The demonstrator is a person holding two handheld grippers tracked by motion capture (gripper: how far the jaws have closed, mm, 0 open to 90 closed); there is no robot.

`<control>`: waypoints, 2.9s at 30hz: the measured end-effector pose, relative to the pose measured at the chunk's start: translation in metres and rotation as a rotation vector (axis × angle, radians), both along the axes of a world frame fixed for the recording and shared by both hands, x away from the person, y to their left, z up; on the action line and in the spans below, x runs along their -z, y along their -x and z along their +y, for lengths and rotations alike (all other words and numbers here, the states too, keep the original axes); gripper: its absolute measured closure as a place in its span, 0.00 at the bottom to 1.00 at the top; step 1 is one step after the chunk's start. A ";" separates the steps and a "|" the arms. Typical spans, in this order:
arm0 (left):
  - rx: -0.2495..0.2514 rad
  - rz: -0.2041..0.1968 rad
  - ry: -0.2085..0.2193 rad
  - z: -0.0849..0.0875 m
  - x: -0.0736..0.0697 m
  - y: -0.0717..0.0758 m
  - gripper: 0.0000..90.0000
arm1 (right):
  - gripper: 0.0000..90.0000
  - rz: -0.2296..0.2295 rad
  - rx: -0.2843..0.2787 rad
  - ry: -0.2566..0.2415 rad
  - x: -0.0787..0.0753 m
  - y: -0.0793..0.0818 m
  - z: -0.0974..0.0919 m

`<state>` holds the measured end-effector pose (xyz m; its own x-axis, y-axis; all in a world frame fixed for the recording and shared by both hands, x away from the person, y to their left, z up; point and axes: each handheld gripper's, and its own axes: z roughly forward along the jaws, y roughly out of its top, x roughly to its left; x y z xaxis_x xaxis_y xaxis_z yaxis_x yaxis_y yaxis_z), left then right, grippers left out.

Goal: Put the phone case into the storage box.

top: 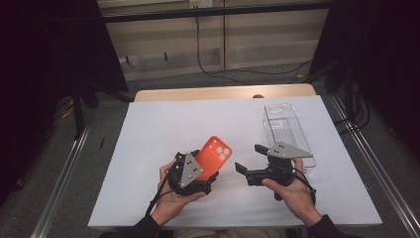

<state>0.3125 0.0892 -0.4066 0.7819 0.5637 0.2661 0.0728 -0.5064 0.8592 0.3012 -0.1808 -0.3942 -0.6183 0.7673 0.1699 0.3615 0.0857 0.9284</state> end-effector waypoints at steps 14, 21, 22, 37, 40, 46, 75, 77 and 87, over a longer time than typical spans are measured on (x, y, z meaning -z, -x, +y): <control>-0.025 -0.039 -0.009 -0.008 0.001 0.003 0.17 | 0.12 0.123 -0.014 0.077 -0.016 -0.003 0.005; -0.029 -0.064 -0.022 -0.014 0.002 0.004 0.17 | 0.11 0.138 -0.007 0.119 -0.020 -0.007 0.011; -0.026 -0.064 -0.024 -0.014 0.002 0.004 0.17 | 0.11 0.148 -0.011 0.121 -0.020 -0.008 0.012; -0.014 -0.073 -0.039 -0.020 0.004 0.004 0.17 | 0.37 0.262 0.016 0.123 -0.029 -0.021 0.023; -0.012 -0.073 -0.039 -0.019 0.004 0.004 0.17 | 0.47 0.314 0.022 0.081 -0.029 -0.024 0.024; -0.008 -0.073 -0.044 -0.020 0.004 0.004 0.17 | 0.60 0.353 0.027 0.053 -0.029 -0.028 0.027; -0.013 -0.104 -0.042 -0.021 0.009 0.005 0.17 | 0.88 0.415 0.035 -0.050 -0.027 -0.032 0.023; -0.019 -0.105 -0.041 -0.021 0.010 0.004 0.16 | 0.89 0.406 0.032 -0.060 -0.028 -0.031 0.024; -0.001 -0.088 0.019 -0.018 0.011 -0.001 0.11 | 0.90 0.351 0.019 -0.062 -0.033 -0.026 0.026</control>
